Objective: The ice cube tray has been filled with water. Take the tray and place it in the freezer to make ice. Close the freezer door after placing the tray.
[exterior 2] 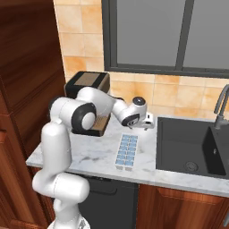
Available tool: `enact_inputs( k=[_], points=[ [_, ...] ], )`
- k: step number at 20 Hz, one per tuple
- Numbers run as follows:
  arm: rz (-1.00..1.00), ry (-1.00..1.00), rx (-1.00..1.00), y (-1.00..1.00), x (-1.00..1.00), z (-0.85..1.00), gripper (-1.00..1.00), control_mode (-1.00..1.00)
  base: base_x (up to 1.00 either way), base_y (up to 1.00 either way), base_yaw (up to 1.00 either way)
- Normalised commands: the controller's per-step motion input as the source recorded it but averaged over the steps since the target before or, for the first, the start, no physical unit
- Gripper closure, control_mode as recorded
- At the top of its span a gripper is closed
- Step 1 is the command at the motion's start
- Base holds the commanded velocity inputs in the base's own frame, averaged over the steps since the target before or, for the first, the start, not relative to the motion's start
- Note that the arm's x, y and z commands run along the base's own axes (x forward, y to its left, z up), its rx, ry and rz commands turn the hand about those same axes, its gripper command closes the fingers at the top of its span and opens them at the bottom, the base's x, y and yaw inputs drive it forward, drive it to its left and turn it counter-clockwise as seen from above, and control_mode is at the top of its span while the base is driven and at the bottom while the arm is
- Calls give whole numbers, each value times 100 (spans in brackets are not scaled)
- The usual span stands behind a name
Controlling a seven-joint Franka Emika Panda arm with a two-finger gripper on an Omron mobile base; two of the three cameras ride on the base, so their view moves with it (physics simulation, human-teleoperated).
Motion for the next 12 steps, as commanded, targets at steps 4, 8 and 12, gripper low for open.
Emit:
enact_inputs(
  k=[4, 8, 12],
  points=[
    [0, 0, 0, -18, 5, -20, -100, -100, 0, 0, 0],
    [2, 4, 0, -14, 19, -19, -100, -100, 0, 0, 0],
    [2, 10, 0, -5, 36, -16, -100, -100, 0, 0, 0]
  ],
)
